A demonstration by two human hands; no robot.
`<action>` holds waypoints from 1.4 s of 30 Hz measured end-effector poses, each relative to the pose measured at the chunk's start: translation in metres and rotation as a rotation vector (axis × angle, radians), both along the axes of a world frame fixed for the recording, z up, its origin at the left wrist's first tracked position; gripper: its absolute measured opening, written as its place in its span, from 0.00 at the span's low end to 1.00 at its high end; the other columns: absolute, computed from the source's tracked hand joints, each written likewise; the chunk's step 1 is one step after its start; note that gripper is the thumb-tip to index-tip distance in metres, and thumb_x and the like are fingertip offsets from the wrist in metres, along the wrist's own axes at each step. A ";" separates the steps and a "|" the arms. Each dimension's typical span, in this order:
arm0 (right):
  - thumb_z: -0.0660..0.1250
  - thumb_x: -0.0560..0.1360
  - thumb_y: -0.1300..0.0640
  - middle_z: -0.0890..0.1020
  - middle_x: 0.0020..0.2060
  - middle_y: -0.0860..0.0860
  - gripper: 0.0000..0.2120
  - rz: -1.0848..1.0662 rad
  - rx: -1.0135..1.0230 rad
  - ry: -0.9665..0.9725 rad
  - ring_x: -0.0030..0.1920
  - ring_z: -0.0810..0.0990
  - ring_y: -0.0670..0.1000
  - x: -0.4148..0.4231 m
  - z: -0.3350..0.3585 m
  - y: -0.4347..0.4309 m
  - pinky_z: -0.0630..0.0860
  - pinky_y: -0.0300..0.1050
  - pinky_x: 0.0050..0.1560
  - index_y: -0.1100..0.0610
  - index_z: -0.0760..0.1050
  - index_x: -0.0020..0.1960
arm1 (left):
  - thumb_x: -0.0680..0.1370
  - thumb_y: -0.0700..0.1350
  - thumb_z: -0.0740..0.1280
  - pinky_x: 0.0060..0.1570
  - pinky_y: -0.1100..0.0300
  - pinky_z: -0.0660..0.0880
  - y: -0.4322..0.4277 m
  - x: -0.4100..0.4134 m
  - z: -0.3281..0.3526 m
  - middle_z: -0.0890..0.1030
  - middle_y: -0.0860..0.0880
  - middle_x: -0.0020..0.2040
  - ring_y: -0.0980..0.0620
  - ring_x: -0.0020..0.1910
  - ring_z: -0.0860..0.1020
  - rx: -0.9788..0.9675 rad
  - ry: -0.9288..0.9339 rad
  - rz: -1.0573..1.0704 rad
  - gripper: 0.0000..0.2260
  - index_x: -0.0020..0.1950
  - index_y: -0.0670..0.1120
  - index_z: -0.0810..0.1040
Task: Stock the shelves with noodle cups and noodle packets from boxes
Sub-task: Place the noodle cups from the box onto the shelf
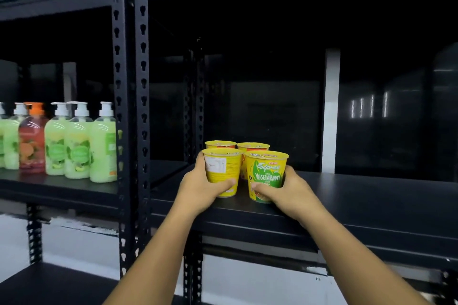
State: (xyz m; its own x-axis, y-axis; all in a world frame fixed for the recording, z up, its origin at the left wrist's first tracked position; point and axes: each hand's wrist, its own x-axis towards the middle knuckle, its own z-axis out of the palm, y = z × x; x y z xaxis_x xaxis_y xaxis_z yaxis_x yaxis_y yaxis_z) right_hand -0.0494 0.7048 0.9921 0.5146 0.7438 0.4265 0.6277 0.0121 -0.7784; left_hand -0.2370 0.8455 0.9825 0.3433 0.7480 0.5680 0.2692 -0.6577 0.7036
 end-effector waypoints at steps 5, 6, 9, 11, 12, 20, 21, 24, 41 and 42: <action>0.80 0.65 0.37 0.82 0.55 0.44 0.33 -0.013 -0.027 -0.015 0.54 0.80 0.47 0.004 -0.003 0.002 0.77 0.46 0.54 0.48 0.72 0.63 | 0.68 0.59 0.81 0.58 0.56 0.78 -0.002 0.001 0.000 0.80 0.59 0.60 0.55 0.58 0.80 -0.008 -0.035 0.006 0.40 0.75 0.59 0.65; 0.80 0.65 0.37 0.82 0.55 0.44 0.32 -0.011 -0.030 -0.015 0.54 0.80 0.47 0.004 -0.003 0.002 0.77 0.46 0.54 0.47 0.72 0.62 | 0.68 0.58 0.81 0.57 0.57 0.78 -0.002 0.000 -0.001 0.80 0.59 0.60 0.57 0.58 0.80 -0.016 -0.051 -0.002 0.40 0.74 0.59 0.65; 0.78 0.66 0.34 0.81 0.55 0.44 0.32 -0.037 -0.047 -0.047 0.53 0.80 0.47 0.002 -0.003 0.003 0.77 0.47 0.53 0.48 0.71 0.62 | 0.68 0.56 0.82 0.56 0.58 0.79 -0.002 -0.001 0.001 0.80 0.62 0.58 0.60 0.56 0.80 -0.043 -0.108 -0.023 0.38 0.73 0.60 0.67; 0.76 0.66 0.32 0.81 0.55 0.45 0.32 -0.070 -0.067 -0.084 0.53 0.80 0.49 -0.001 -0.003 0.003 0.78 0.50 0.55 0.48 0.70 0.61 | 0.67 0.55 0.83 0.58 0.56 0.80 -0.005 -0.003 0.000 0.81 0.62 0.57 0.61 0.55 0.81 -0.056 -0.159 -0.034 0.37 0.71 0.62 0.68; 0.75 0.66 0.30 0.81 0.55 0.46 0.33 -0.089 -0.080 -0.099 0.54 0.80 0.50 -0.002 -0.003 0.003 0.79 0.52 0.56 0.47 0.69 0.61 | 0.67 0.56 0.83 0.58 0.55 0.80 -0.006 -0.004 -0.001 0.81 0.62 0.56 0.61 0.54 0.81 -0.054 -0.181 -0.031 0.38 0.71 0.62 0.67; 0.59 0.66 0.18 0.82 0.56 0.48 0.37 -0.301 -0.184 -0.337 0.58 0.80 0.55 -0.019 -0.004 -0.002 0.76 0.57 0.60 0.47 0.68 0.58 | 0.68 0.53 0.83 0.57 0.60 0.78 -0.009 -0.004 0.007 0.79 0.60 0.61 0.60 0.58 0.80 0.076 -0.322 -0.087 0.44 0.78 0.57 0.63; 0.59 0.66 0.18 0.82 0.56 0.48 0.37 -0.305 -0.189 -0.339 0.58 0.81 0.55 -0.019 -0.005 -0.002 0.76 0.57 0.60 0.46 0.69 0.58 | 0.68 0.54 0.83 0.56 0.61 0.79 -0.005 -0.004 0.016 0.79 0.60 0.60 0.61 0.58 0.80 0.090 -0.318 -0.088 0.44 0.78 0.57 0.63; 0.58 0.66 0.17 0.82 0.55 0.47 0.36 -0.307 -0.203 -0.354 0.56 0.81 0.54 -0.020 -0.005 -0.003 0.77 0.58 0.59 0.46 0.68 0.58 | 0.68 0.56 0.82 0.55 0.58 0.81 0.015 -0.008 0.048 0.79 0.58 0.61 0.58 0.58 0.80 0.151 -0.274 -0.090 0.43 0.77 0.56 0.63; 0.59 0.67 0.18 0.81 0.51 0.40 0.32 -0.269 -0.209 -0.309 0.51 0.79 0.47 -0.015 -0.005 0.002 0.78 0.51 0.48 0.41 0.69 0.58 | 0.69 0.54 0.82 0.52 0.56 0.80 0.112 0.039 0.097 0.80 0.52 0.60 0.55 0.53 0.81 0.012 -0.212 -0.094 0.36 0.71 0.52 0.68; 0.60 0.67 0.18 0.81 0.51 0.39 0.32 -0.269 -0.203 -0.308 0.51 0.79 0.46 -0.015 -0.005 0.003 0.78 0.51 0.47 0.40 0.70 0.58 | 0.69 0.54 0.82 0.51 0.56 0.80 0.113 0.043 0.097 0.80 0.52 0.59 0.55 0.53 0.80 0.015 -0.204 -0.100 0.36 0.71 0.52 0.68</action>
